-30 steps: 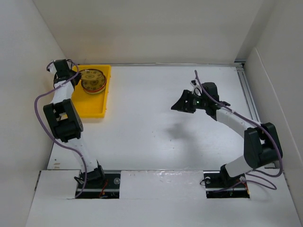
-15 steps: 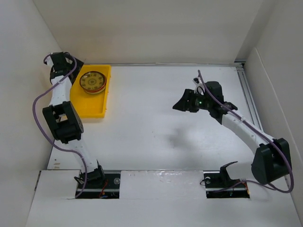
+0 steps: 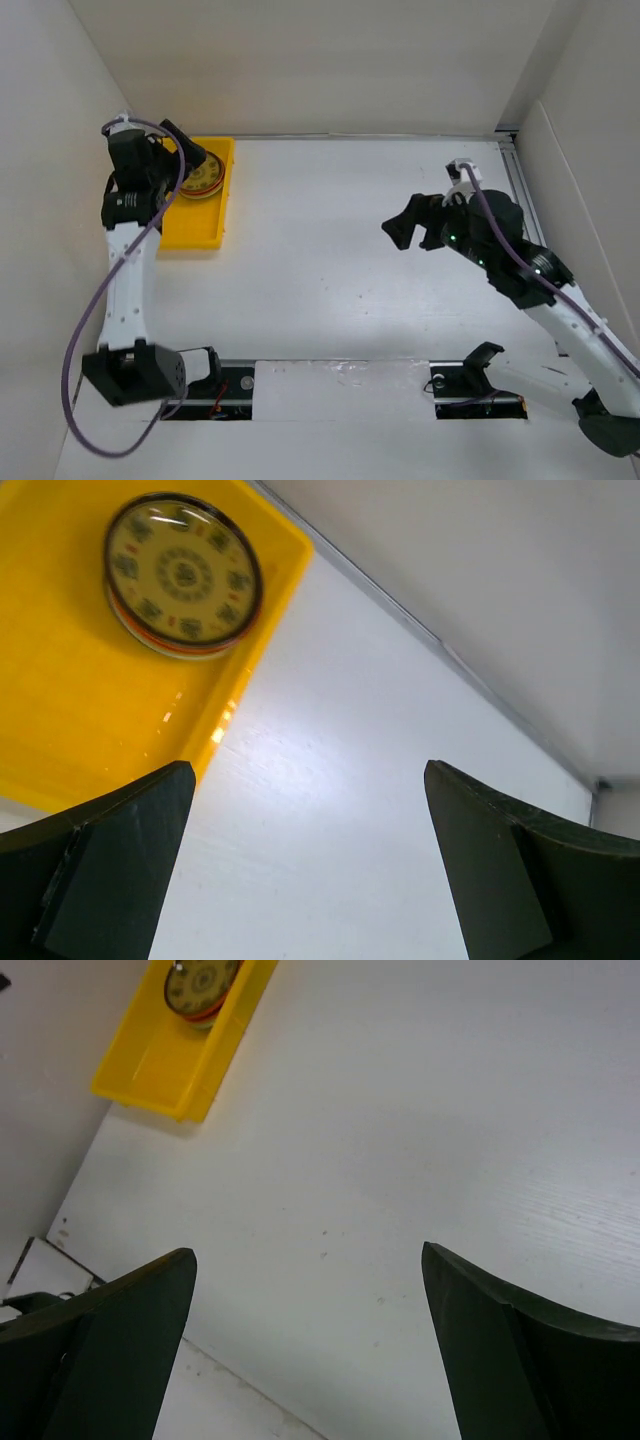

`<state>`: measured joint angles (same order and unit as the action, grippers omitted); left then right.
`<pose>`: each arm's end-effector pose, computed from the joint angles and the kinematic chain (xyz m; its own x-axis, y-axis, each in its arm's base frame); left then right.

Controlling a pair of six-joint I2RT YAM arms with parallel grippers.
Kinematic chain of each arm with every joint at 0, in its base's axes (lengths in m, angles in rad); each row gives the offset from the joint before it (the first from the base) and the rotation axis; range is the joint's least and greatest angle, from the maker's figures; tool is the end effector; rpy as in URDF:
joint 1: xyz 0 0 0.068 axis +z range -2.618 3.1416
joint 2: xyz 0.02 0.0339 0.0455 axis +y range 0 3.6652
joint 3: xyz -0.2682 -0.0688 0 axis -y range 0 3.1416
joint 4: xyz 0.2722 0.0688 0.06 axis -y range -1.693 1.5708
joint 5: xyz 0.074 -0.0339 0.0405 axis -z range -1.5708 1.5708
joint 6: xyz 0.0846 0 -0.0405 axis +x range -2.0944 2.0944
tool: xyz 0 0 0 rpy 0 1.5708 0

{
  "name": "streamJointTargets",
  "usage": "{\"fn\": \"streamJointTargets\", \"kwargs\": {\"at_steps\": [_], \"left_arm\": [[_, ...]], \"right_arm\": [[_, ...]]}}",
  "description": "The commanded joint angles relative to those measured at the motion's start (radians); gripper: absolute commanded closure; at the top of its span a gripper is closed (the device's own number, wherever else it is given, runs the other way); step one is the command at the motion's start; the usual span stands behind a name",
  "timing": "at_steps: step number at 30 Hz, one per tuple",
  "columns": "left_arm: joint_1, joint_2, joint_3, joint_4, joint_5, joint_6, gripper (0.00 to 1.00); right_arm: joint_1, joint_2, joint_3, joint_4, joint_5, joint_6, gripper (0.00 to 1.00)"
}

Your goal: Place the plates into the plastic bin on the countertop

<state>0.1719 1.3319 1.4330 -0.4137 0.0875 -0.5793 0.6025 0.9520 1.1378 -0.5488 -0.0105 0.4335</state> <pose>0.3677 0.0563 0.4126 -0.2051 -0.5891 -0.7816 -0.2399 0.8045 -0.5434 0.2212 0.1532 0.3849 -0.5069 0.1611 -0.8468 -0.3987 0.8271 0.3961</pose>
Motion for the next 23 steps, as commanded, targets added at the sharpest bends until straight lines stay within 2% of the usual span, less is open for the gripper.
{"fn": "streamJointTargets", "kwargs": {"at_steps": [1, 5, 6, 8, 9, 13, 19, 23], "left_arm": [[-0.049, -0.221, -0.092, -0.002, 0.066, 0.116, 0.0], [-0.049, -0.489, -0.305, -0.014, 0.077, 0.142, 0.0], [-0.049, -0.601, -0.342, -0.023, 0.077, 0.122, 0.0], [-0.049, -0.715, -0.457, -0.023, 0.092, 0.067, 0.0], [-0.049, -0.822, -0.488, -0.023, 0.107, 0.058, 0.0], [-0.049, -1.003, -0.562, -0.089, 0.116, 0.047, 0.0], [-0.049, -1.05, -0.543, -0.129, 0.066, 0.056, 0.0], [-0.049, -0.987, -0.543, -0.129, 0.109, 0.065, 0.0]], "right_arm": [[0.057, -0.088, 0.106, -0.149, 0.265, -0.019, 0.0], [0.071, -0.157, 0.183, -0.279, 0.336, -0.053, 0.0], [0.071, -0.17, 0.183, -0.296, 0.349, -0.053, 0.0], [0.08, -0.203, 0.204, -0.345, 0.391, -0.067, 0.0], [0.08, -0.213, 0.204, -0.358, 0.4, -0.081, 0.0], [0.08, -0.248, 0.224, -0.413, 0.423, -0.101, 0.0], [0.08, -0.341, 0.163, -0.384, 0.414, -0.101, 0.0], [0.08, -0.351, 0.154, -0.384, 0.405, -0.101, 0.0]]}}
